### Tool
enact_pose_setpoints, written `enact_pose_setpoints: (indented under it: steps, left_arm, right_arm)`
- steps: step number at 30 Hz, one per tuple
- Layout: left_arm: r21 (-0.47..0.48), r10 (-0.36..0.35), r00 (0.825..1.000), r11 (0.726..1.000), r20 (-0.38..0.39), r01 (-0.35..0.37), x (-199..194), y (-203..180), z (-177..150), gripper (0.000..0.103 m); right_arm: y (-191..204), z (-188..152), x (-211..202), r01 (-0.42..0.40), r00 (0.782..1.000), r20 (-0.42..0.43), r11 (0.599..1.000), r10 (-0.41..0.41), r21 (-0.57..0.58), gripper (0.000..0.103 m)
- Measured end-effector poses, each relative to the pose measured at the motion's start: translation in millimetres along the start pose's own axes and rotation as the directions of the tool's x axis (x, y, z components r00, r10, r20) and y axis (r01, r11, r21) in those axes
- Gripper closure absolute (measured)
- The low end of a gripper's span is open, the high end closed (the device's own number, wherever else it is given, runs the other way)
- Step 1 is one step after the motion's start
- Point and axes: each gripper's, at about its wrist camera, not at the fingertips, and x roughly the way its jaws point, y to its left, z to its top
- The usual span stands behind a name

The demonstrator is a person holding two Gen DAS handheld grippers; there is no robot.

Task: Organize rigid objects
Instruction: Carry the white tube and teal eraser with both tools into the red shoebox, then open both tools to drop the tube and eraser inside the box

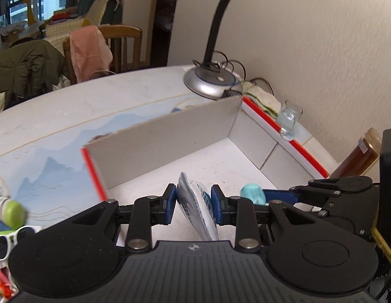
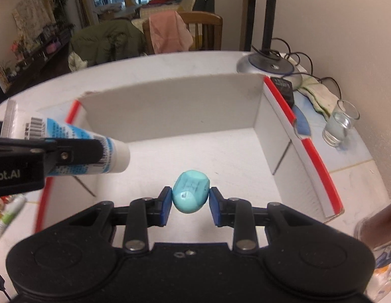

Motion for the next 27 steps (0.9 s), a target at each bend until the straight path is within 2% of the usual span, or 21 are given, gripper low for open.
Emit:
enact_pose_setpoints:
  steps: [11,17,27]
  left_arm:
    - [0.005,0.007,0.990,1.000,-0.144,-0.006,60,-5,-1,0.074]
    - [0.012,0.005,0.980,1.000,-0.199,-0.003,71,-7,-3,0.073]
    - [-0.008,0.010,0.968,1.000,-0.250,-0.012,75,-6,3,0.073]
  right_arm:
    - [-9,-2,42,0.005,0.988,-0.156,0.996,-0.020,-0.094,0.073]
    - [-10,0,43,-0.021,0.984,-0.181,0.994,0.002,-0.106,0.073]
    - [-15,6,47,-0.048,0.979,-0.201,0.994,0.028,-0.096,0.071]
